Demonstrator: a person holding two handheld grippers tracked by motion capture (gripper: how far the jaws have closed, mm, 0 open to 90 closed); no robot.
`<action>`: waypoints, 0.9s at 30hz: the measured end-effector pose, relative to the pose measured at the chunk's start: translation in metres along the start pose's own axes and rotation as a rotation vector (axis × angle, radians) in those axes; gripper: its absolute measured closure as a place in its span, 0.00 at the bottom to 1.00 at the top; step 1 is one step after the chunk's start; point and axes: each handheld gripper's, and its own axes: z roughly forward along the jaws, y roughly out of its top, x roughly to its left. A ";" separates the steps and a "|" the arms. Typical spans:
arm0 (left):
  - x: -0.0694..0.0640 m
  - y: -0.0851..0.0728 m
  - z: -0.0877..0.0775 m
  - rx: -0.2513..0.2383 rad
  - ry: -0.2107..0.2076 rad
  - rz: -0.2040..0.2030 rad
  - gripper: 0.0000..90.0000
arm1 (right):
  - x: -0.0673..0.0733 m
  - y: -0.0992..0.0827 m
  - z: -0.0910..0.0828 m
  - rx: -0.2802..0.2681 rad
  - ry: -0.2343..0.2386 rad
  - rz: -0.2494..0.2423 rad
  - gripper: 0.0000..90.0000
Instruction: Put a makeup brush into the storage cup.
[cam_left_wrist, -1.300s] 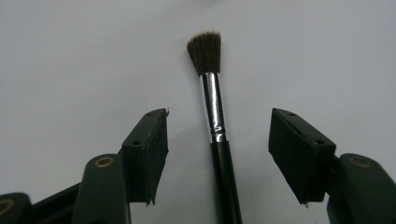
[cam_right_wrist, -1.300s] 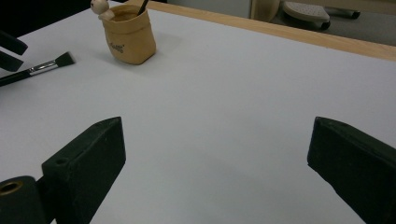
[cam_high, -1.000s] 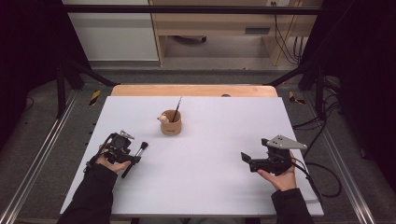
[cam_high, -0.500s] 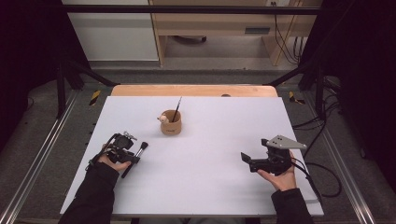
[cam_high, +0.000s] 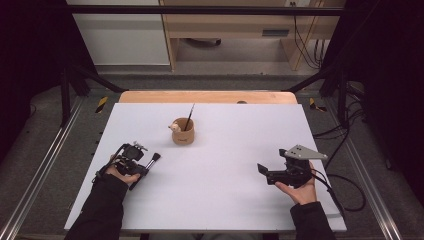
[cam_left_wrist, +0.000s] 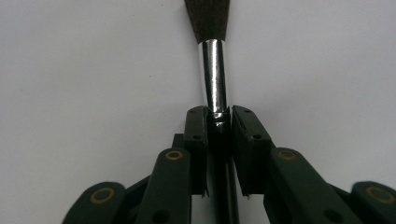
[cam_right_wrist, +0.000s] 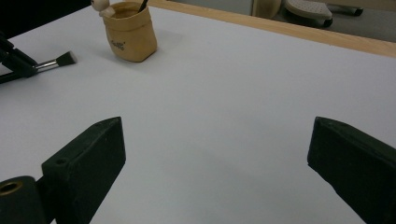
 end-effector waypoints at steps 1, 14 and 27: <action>0.000 0.000 0.000 0.000 0.001 0.000 0.86 | 0.000 0.000 0.000 0.000 0.000 0.000 0.05; 0.000 -0.001 0.000 -0.008 0.000 0.035 0.86 | 0.000 0.000 0.000 0.004 0.001 0.003 0.05; -0.003 -0.004 -0.015 -0.074 0.019 0.068 0.87 | 0.000 0.000 0.000 0.005 0.006 0.003 0.05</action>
